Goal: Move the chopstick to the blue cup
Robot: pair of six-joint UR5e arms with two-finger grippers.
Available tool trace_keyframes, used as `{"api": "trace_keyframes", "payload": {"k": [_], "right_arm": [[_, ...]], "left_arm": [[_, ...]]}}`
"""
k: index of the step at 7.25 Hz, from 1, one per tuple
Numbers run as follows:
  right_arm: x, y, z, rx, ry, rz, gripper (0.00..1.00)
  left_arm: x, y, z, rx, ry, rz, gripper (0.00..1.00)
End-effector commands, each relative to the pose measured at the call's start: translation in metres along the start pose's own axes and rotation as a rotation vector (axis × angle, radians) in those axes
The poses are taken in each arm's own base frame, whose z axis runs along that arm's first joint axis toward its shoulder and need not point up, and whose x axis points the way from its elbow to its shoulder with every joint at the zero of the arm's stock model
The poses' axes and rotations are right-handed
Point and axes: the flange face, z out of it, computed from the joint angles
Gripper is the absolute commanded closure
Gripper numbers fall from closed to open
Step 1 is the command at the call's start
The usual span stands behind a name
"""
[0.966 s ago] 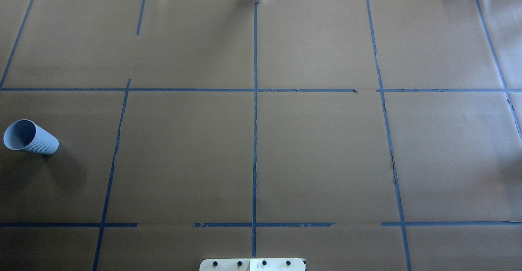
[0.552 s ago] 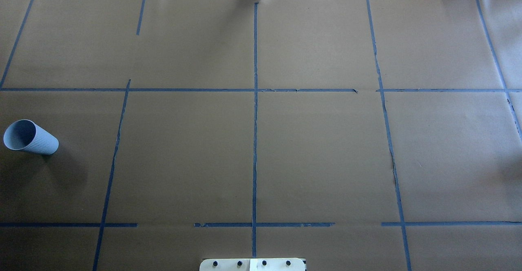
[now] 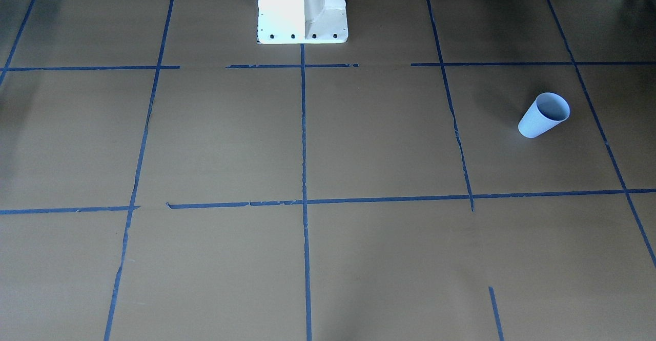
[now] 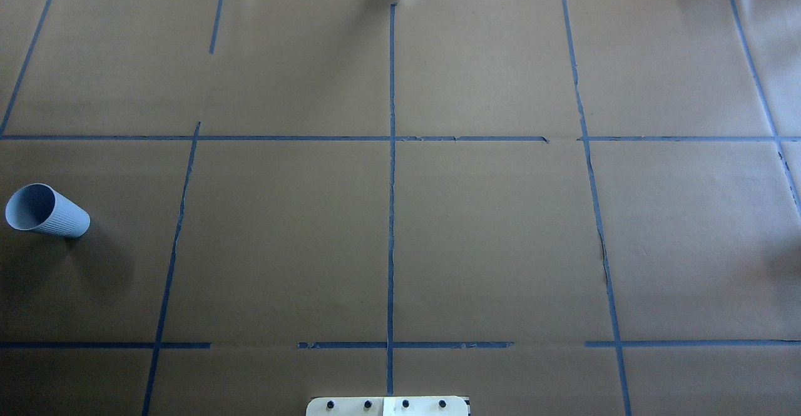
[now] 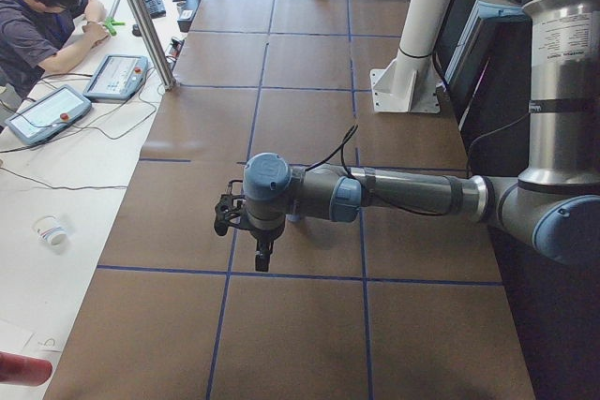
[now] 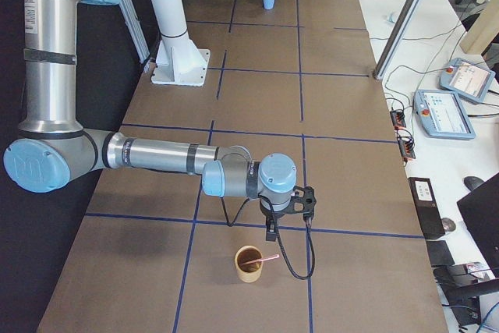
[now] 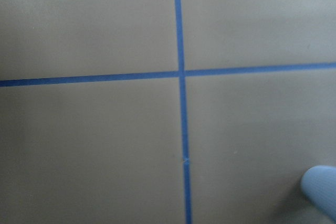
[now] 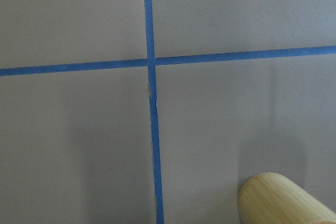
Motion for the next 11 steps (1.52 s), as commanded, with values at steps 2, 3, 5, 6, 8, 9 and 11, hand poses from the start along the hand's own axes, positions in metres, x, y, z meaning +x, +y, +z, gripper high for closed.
{"api": "trace_keyframes", "payload": {"k": [2,3,5,6,8,9,11], "right_arm": [[-0.005,0.000,-0.004,0.010,0.000,-0.005,0.00],[-0.005,0.000,-0.004,0.010,0.000,-0.005,0.00],[-0.005,0.000,-0.005,0.011,0.001,-0.006,0.00],[-0.003,0.002,-0.004,0.007,0.000,-0.001,0.00],[0.000,0.002,0.000,0.001,0.002,-0.001,0.00],[-0.001,0.003,-0.001,0.002,0.000,-0.002,0.00],[0.002,0.005,0.001,-0.002,0.001,0.000,0.00]], "left_arm": [[0.093,0.008,0.046,-0.063,0.046,-0.096,0.00],[0.095,0.034,0.075,-0.065,0.051,-0.100,0.01],[0.114,0.048,0.109,-0.066,0.026,-0.122,0.02],[0.118,0.049,0.117,-0.056,-0.005,-0.111,0.02],[0.122,0.048,0.137,-0.088,-0.016,-0.096,0.02],[0.126,0.048,0.149,-0.108,-0.020,-0.087,0.02],[0.130,0.048,0.168,-0.137,-0.030,-0.075,0.02]]}}
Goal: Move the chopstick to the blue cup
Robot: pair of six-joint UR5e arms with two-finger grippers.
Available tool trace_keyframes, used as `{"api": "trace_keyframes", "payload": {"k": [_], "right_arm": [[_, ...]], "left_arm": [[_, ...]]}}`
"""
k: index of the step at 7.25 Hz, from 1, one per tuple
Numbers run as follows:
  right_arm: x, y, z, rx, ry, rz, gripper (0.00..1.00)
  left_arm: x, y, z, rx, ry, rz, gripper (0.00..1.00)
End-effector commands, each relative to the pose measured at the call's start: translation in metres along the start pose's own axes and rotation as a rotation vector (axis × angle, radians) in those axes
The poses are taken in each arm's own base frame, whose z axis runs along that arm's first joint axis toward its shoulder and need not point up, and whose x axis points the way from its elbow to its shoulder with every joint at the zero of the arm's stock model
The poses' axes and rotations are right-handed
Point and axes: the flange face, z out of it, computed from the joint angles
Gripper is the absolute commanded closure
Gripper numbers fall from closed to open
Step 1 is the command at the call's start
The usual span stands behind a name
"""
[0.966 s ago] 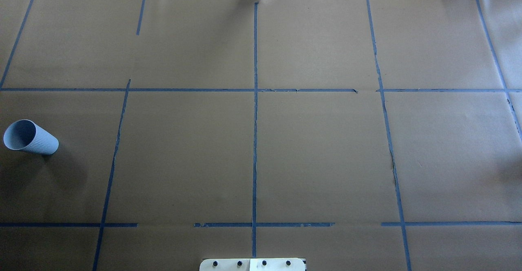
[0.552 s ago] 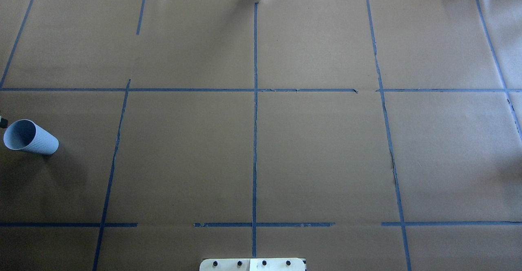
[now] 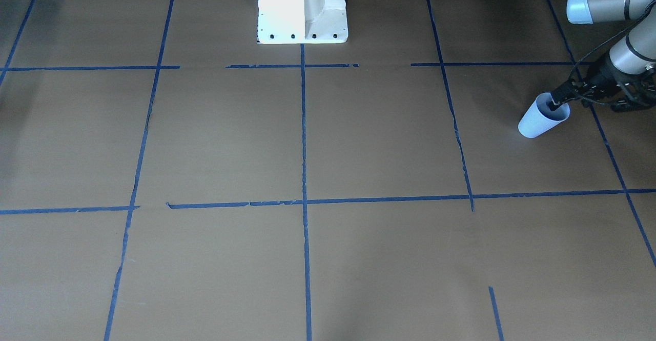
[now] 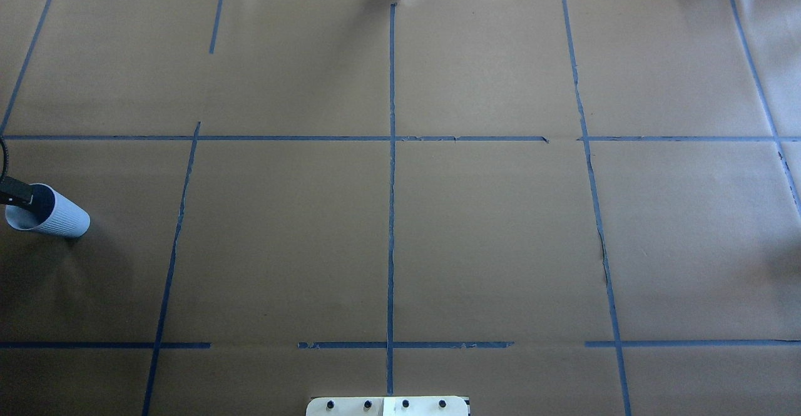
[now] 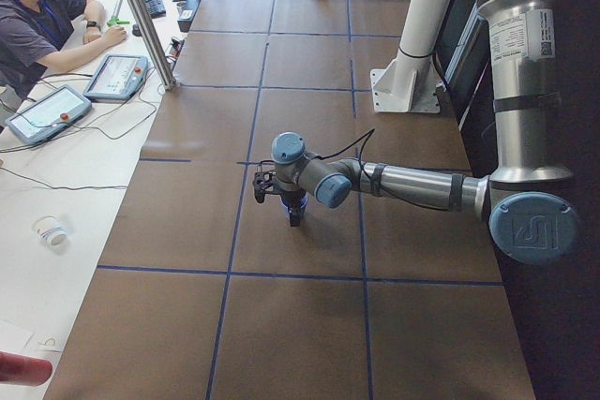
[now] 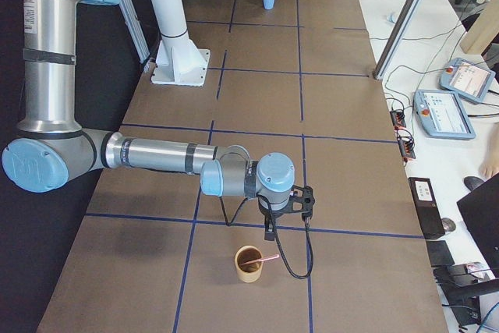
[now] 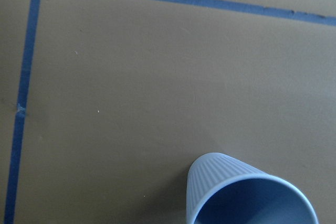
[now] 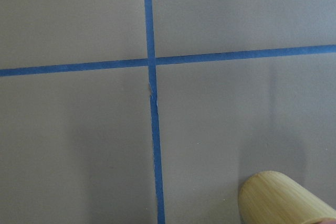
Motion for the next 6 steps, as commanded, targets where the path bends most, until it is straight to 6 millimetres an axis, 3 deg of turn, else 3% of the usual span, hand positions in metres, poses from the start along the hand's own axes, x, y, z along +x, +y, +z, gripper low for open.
{"api": "trace_keyframes", "payload": {"k": [1,3,4,6], "right_arm": [[-0.0010,0.0008,-0.0010,0.002,0.000,-0.002,0.00],[-0.0010,0.0008,-0.0010,0.002,0.000,0.005,0.00],[-0.0019,0.0000,-0.0020,0.004,0.001,0.003,0.00],[-0.0016,0.0000,-0.0015,0.019,-0.002,-0.011,0.00]], "left_arm": [[0.0032,-0.0021,0.0149,-0.016,-0.002,0.013,0.10],[0.0010,-0.0023,0.0169,-0.018,-0.005,0.016,0.75],[0.0027,-0.0027,0.0161,-0.017,-0.001,0.021,0.92],[0.0084,-0.0018,0.0105,-0.014,0.012,0.021,1.00]]}}
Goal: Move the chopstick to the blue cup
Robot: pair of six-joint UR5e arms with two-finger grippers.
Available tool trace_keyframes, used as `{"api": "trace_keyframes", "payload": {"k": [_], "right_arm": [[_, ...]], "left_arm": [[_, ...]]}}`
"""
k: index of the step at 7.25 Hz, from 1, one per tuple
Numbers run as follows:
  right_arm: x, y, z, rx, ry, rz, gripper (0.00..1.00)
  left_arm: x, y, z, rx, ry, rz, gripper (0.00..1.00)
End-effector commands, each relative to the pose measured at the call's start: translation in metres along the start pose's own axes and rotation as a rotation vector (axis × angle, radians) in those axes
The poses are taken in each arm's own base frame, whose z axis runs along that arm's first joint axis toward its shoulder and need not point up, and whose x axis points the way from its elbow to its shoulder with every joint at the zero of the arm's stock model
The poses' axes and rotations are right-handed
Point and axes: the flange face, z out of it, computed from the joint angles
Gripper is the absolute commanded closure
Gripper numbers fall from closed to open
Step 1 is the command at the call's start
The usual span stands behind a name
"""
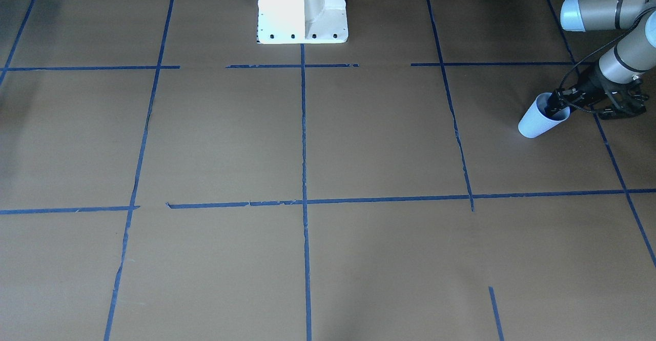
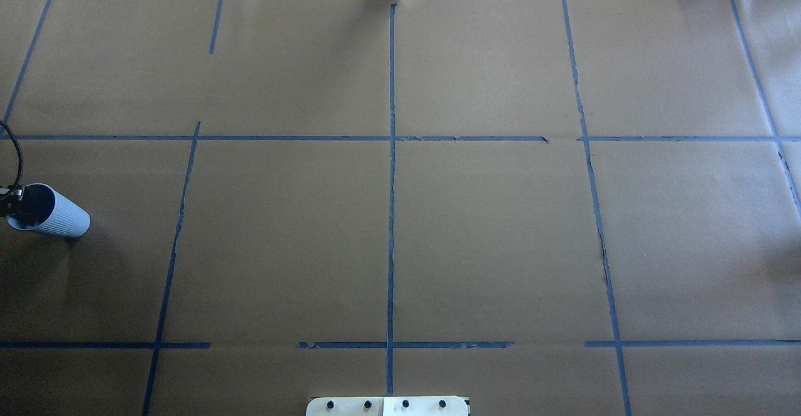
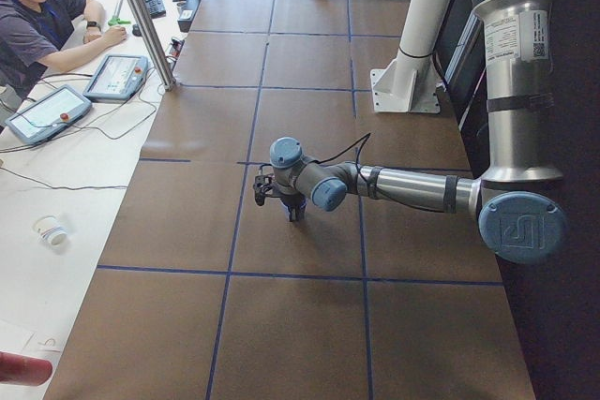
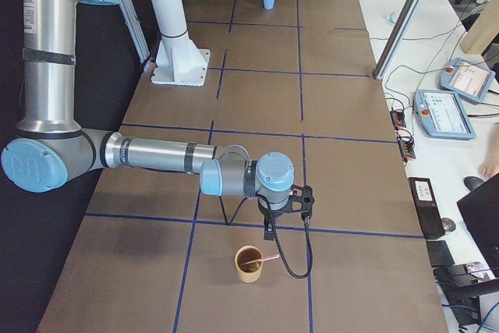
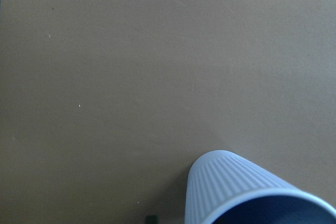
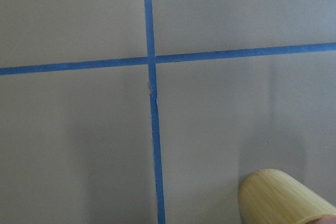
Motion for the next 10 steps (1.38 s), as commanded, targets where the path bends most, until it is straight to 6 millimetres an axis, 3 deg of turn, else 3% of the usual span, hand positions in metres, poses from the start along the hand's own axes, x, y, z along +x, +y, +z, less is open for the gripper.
{"api": "trace_keyframes", "payload": {"k": [1,2,3,5,6,8,9,10], "right_arm": [[-0.001,-0.001,-0.001,0.017,-0.002,-0.013,0.00],[-0.003,-0.003,-0.003,0.024,0.001,-0.021,0.00],[-0.005,-0.005,-0.005,0.028,0.000,-0.027,0.00],[-0.006,-0.007,-0.006,0.029,0.002,-0.025,0.00],[-0.008,-0.008,-0.007,0.033,0.000,-0.025,0.00],[-0.019,-0.015,-0.016,0.050,-0.011,-0.044,0.00],[-0.019,-0.015,-0.015,0.044,-0.027,-0.040,0.00],[-0.019,-0.015,-0.014,0.042,-0.035,-0.037,0.00]], "left_arm": [[0.019,0.004,-0.021,0.009,0.040,0.015,1.00],[0.038,0.011,-0.041,-0.051,0.088,-0.004,1.00],[0.073,0.005,-0.071,-0.057,0.087,-0.021,1.00],[0.178,-0.018,-0.139,-0.064,0.074,-0.069,1.00],[0.255,-0.022,-0.157,-0.061,0.113,-0.149,1.00],[0.439,0.028,-0.109,-0.043,0.093,-0.243,1.00],[0.491,0.033,-0.085,-0.040,0.076,-0.270,1.00],[0.528,0.041,-0.067,-0.027,0.094,-0.245,1.00]]}}
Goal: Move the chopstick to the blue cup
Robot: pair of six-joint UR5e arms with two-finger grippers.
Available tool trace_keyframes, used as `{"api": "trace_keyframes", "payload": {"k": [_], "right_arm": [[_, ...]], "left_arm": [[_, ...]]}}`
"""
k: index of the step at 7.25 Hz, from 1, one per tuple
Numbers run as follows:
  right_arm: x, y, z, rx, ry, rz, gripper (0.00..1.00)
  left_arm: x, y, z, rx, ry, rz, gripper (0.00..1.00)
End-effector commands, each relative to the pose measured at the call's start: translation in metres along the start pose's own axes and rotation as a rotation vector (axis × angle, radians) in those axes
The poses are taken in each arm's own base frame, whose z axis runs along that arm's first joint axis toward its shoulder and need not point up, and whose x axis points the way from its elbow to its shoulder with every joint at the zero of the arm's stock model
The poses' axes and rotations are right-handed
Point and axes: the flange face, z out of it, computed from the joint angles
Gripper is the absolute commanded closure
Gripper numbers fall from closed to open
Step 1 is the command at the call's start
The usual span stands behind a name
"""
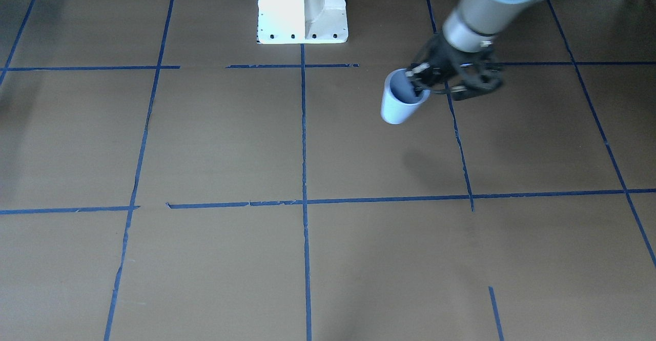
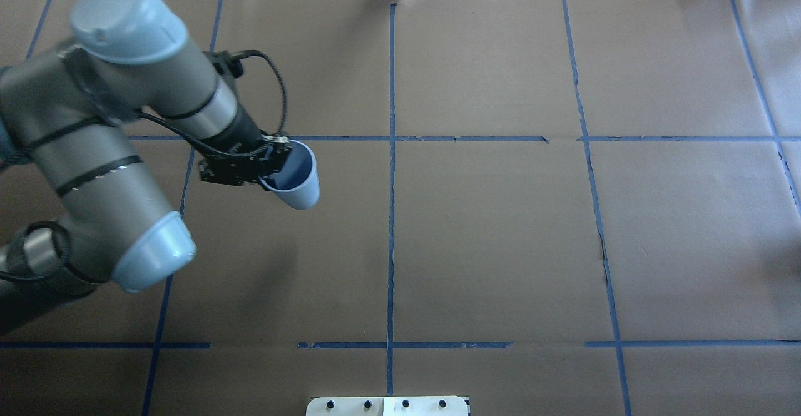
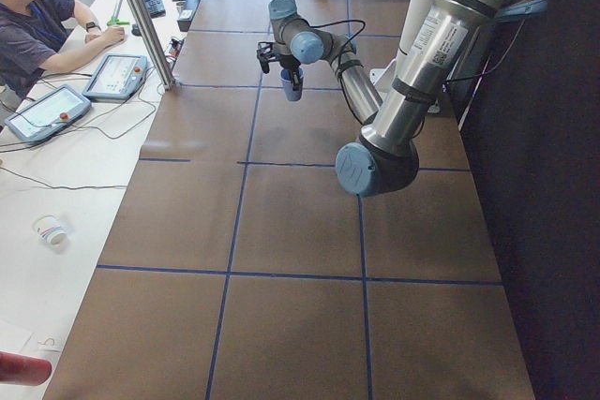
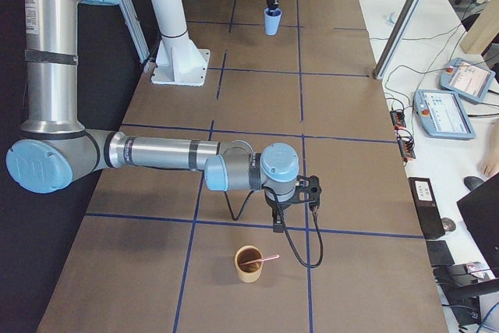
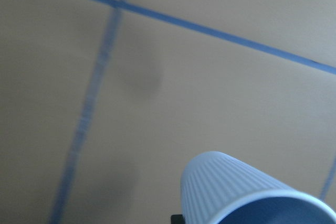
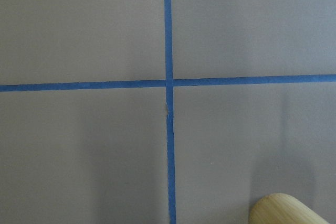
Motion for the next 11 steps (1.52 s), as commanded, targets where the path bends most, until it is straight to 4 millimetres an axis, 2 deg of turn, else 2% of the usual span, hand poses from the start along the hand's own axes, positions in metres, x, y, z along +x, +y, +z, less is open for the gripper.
{"api": "trace_keyframes", "payload": {"k": [1,3,4,6,7,8,10,11], "right_arm": [[0.001,0.001,0.002,-0.004,-0.012,0.001,0.00],[0.001,0.003,0.002,-0.005,-0.012,0.002,0.00],[0.000,0.002,0.001,-0.002,-0.012,-0.001,0.00],[-0.001,0.002,0.000,0.001,-0.012,-0.001,0.00],[-0.001,0.001,0.000,0.001,-0.014,-0.001,0.00],[-0.003,0.000,-0.001,0.002,-0.020,-0.004,0.00],[-0.005,0.000,0.000,-0.001,-0.041,-0.002,0.00],[-0.006,-0.002,-0.001,0.001,-0.041,-0.005,0.00]], "left_arm": [[0.077,0.041,0.057,0.044,0.039,0.001,1.00],[0.091,0.029,0.093,0.066,0.052,0.014,1.00],[0.099,0.027,0.100,0.065,0.046,0.012,1.00],[0.098,0.038,0.111,0.049,0.035,0.022,0.94],[0.097,0.038,0.112,0.049,0.032,0.021,0.72],[0.096,0.037,0.112,0.055,0.033,0.026,0.01],[0.098,0.039,0.102,0.064,0.049,0.031,0.00],[0.099,0.038,0.089,0.071,0.068,0.034,0.00]]}}
